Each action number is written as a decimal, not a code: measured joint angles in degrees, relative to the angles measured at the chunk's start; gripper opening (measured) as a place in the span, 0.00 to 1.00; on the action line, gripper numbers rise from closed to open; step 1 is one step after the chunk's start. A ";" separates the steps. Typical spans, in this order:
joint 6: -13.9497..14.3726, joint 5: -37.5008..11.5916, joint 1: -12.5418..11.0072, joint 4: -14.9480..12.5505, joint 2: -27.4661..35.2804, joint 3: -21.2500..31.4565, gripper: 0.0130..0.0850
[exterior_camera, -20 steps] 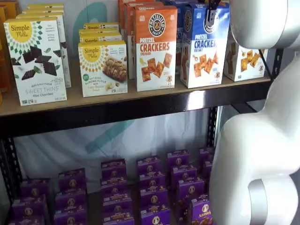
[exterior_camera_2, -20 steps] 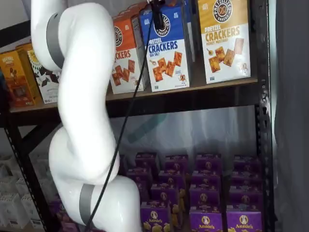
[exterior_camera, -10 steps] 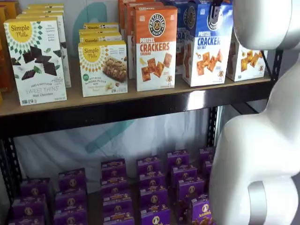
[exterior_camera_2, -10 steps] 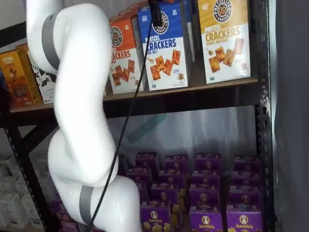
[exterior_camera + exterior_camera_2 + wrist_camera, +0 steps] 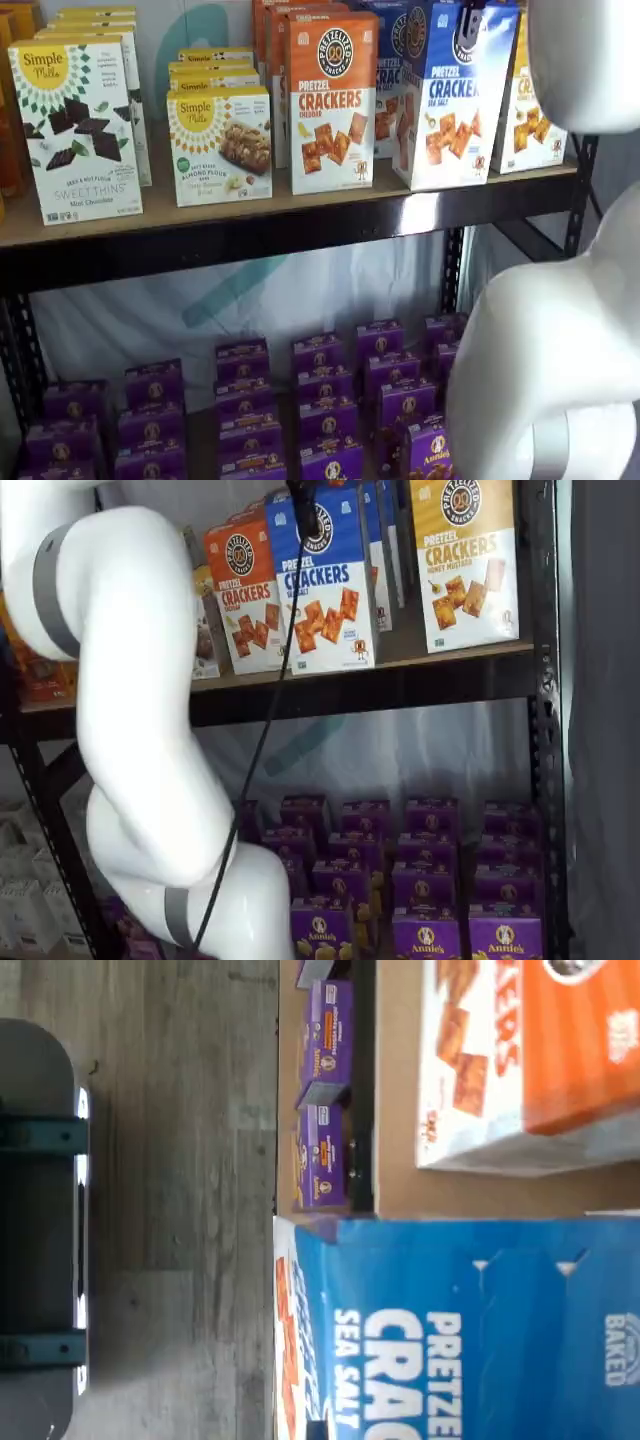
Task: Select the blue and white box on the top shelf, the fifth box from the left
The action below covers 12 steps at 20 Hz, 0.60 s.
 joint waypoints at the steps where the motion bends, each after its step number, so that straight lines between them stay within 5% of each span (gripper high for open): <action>1: 0.30 0.74 0.29 -0.05 -0.79 0.51 0.61; 12: 1.42 3.01 1.21 -0.04 -9.93 8.41 0.61</action>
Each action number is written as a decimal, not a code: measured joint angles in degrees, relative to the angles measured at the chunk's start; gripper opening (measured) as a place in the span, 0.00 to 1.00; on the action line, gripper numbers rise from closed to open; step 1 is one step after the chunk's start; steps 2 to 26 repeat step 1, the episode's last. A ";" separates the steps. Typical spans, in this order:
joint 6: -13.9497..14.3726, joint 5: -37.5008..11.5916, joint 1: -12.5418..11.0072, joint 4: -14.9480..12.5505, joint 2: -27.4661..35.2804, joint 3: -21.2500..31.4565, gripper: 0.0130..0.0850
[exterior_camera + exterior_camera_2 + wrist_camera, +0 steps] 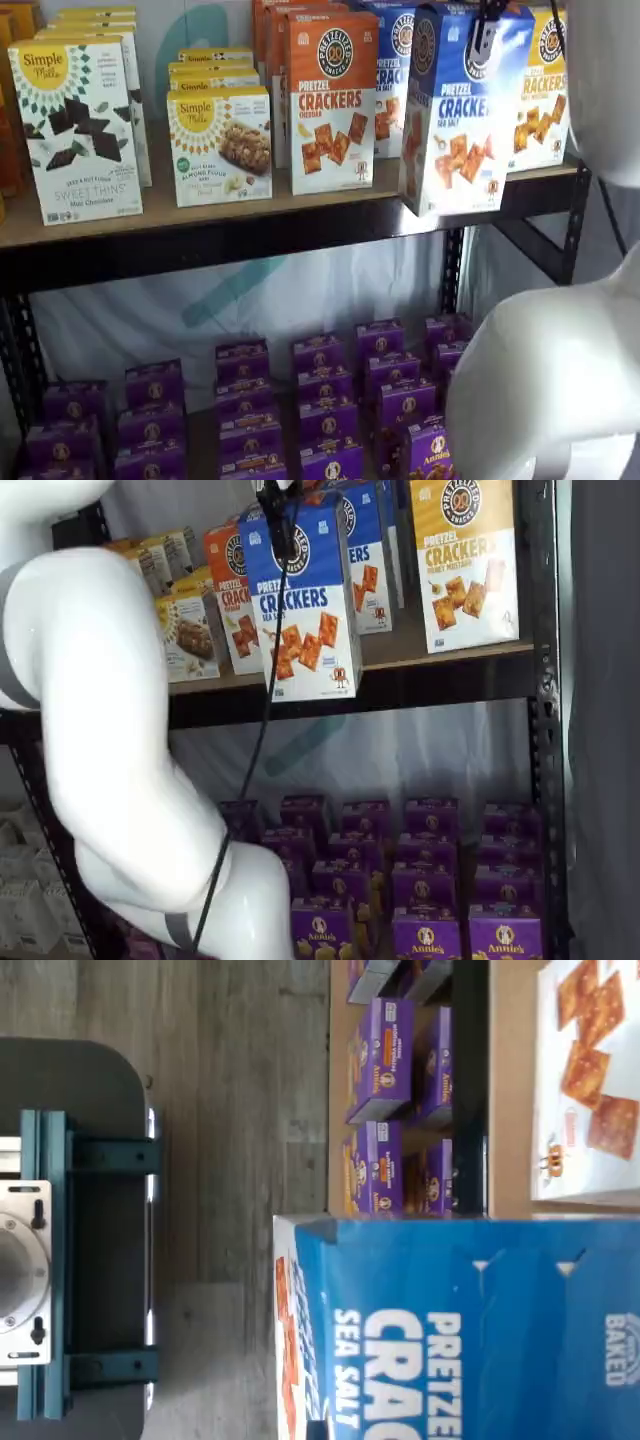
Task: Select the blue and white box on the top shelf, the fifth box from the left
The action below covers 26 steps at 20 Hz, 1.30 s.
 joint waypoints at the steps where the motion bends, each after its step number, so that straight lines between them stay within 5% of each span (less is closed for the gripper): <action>1: -0.11 0.10 -0.13 0.03 -0.55 0.54 0.61; 26: -0.11 0.10 -0.13 0.03 -0.55 0.54 0.61</action>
